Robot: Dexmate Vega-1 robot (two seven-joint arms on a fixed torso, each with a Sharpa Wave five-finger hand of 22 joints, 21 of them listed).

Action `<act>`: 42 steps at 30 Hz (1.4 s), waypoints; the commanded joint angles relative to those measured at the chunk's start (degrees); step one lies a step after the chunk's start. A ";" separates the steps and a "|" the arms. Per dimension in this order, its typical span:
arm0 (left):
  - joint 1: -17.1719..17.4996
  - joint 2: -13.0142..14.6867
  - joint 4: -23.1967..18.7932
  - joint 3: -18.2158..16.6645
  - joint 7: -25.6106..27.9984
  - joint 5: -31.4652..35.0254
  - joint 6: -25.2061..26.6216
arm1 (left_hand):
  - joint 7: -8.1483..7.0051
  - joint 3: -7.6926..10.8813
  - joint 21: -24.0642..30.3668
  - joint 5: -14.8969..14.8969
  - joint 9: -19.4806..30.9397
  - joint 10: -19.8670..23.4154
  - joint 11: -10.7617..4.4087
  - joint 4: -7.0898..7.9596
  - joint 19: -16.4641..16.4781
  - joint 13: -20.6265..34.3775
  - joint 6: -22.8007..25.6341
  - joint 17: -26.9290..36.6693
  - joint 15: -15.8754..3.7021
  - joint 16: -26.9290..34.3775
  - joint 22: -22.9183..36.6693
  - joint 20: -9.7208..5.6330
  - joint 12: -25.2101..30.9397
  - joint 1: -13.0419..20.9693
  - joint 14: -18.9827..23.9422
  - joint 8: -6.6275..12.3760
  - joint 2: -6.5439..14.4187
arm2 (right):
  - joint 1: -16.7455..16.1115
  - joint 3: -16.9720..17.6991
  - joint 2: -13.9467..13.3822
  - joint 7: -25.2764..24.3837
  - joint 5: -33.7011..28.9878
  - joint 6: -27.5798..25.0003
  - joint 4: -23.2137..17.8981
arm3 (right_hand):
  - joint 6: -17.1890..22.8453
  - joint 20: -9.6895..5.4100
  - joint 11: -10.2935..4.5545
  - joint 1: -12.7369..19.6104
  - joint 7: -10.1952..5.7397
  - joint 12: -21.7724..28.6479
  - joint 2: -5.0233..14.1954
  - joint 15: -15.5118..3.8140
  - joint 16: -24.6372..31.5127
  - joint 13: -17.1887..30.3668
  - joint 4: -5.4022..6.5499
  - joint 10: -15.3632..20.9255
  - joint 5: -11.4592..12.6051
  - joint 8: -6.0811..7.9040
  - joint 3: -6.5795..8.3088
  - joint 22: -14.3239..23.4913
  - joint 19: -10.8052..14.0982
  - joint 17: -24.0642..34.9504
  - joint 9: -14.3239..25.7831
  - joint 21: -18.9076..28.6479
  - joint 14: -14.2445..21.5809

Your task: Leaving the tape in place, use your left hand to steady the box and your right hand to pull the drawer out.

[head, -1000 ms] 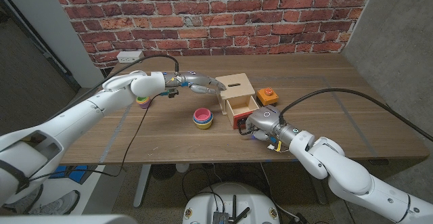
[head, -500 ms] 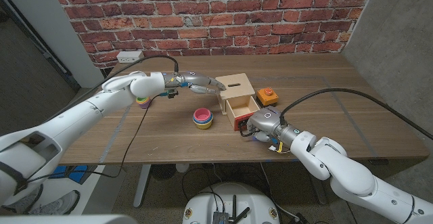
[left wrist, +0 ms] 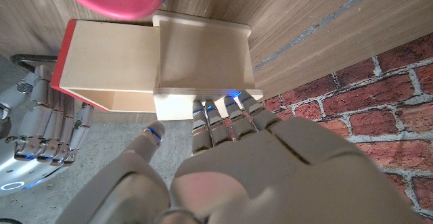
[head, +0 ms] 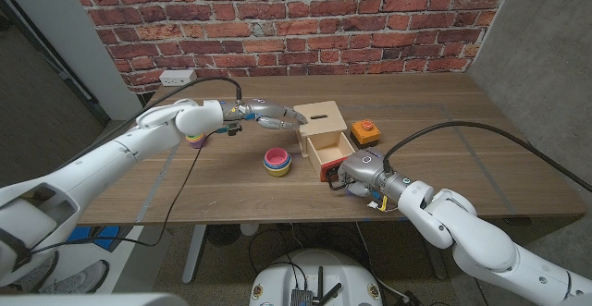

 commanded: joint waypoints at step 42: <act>-1.26 -1.15 2.12 0.74 -0.30 -0.38 -0.39 | -0.03 0.93 0.02 -0.06 0.19 0.56 0.19 -0.27 0.44 0.15 0.57 0.26 -4.71 0.25 0.09 -9.30 0.30 0.06 0.82 -0.09 3.80 | -3.90 2.45 -0.53 4.45 -1.18 -3.23 -3.28 | 1.96 -7.53 0.04 -0.05 -1.09 0.51 0.54 -2.38 0.39 0.34 0.05 0.52 0.40 2.14 0.50 0.30 0.36 0.21 0.45 0.24 0.47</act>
